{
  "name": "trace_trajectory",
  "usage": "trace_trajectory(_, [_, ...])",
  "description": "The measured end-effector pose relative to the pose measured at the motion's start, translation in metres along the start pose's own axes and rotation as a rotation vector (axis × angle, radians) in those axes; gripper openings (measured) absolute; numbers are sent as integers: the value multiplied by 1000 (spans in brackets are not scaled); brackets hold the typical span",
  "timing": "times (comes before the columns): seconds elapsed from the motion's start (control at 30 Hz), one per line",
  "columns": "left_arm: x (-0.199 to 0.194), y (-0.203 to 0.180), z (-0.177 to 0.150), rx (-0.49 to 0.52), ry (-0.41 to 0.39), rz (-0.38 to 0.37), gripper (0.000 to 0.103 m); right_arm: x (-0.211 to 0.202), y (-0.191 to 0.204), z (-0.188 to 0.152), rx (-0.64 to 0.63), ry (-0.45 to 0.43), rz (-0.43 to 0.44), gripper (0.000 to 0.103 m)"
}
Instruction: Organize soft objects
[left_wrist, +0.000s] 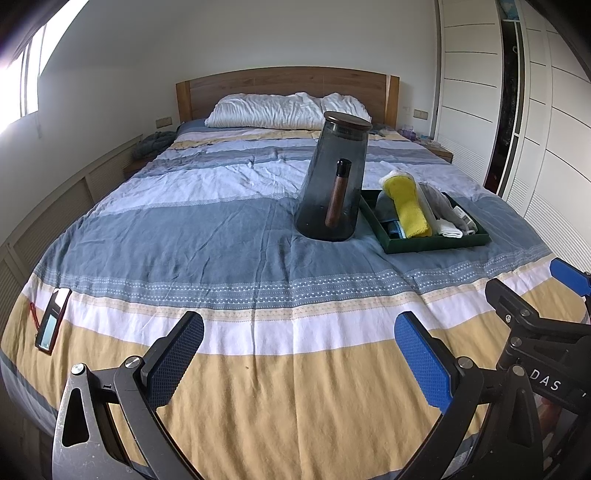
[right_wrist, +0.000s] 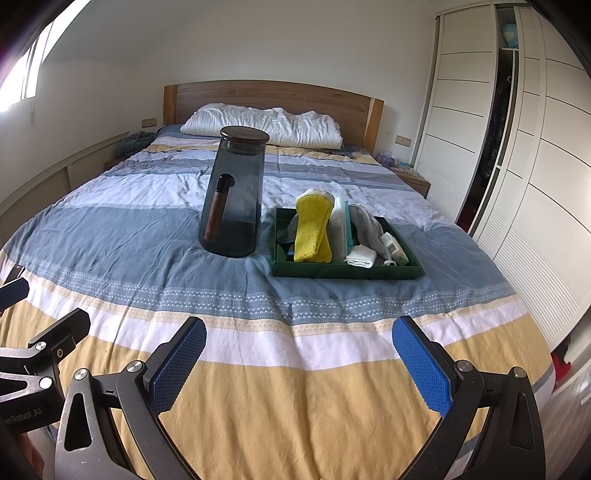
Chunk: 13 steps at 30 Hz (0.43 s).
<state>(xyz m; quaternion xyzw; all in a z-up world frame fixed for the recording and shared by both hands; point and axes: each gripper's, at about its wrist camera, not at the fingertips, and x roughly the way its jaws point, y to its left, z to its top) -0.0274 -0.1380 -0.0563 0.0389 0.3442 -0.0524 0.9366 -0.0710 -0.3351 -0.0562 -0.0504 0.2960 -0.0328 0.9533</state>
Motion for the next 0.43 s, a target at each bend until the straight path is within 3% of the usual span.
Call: trace_trajectory(0.43, [-2, -1, -1, 3, -3, -12, 101, -1, -1, 0, 0, -2, -2, 103])
